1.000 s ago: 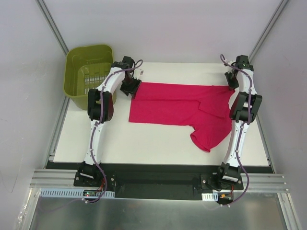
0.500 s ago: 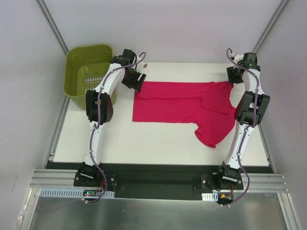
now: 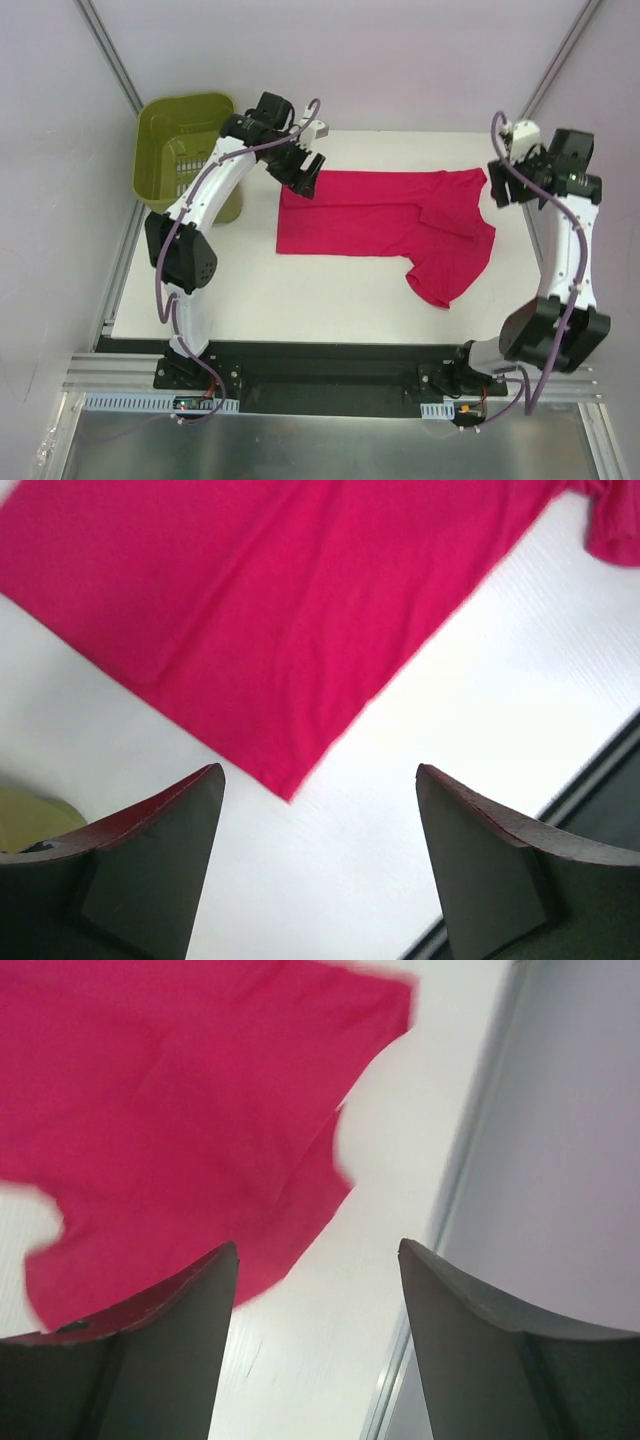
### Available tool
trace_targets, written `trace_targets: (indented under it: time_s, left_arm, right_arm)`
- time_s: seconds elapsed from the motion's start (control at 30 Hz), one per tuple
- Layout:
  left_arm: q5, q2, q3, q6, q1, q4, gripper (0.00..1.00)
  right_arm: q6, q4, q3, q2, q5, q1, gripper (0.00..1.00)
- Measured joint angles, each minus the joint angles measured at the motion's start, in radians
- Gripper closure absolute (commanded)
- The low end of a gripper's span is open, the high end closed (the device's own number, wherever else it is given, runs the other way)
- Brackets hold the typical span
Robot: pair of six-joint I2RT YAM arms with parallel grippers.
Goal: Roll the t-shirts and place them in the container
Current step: Fold the T-shirt at the center of the board.
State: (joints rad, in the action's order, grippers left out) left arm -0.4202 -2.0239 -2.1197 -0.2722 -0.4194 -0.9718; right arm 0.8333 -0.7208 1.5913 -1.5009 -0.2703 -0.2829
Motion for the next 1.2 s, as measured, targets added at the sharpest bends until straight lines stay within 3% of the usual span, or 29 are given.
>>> trace_targets:
  time_s: [0.13,0.3,0.47,0.67,0.97,1.2]
  left_arm:
    - [-0.023,0.137,0.169,0.011,0.014,-0.001,0.16]
    - [-0.024,0.307,0.387,0.000,0.015,-0.012,0.20]
    - [-0.025,0.333,0.528,0.001,0.016,-0.005,0.22]
    - [-0.014,0.310,0.578,-0.001,0.023,-0.003,0.22]
    - [0.011,0.289,0.578,-0.007,0.049,0.006,0.23]
    - [0.030,0.251,0.578,-0.010,0.062,0.006,0.23]
  right_arm:
    - [0.205,-0.098,-0.281,0.213,-0.049,0.043,0.31]
    - [0.544,-0.218,-0.657,0.434,-0.074,0.174,0.34]
    - [0.826,-0.307,-0.856,0.531,-0.069,0.230,0.37]
    - [0.984,-0.298,-0.920,0.476,-0.050,0.259,0.41]
    - [1.001,-0.237,-0.851,0.248,-0.035,0.283,0.50]
    - [1.025,-0.225,-0.838,0.187,-0.023,0.310,0.54]
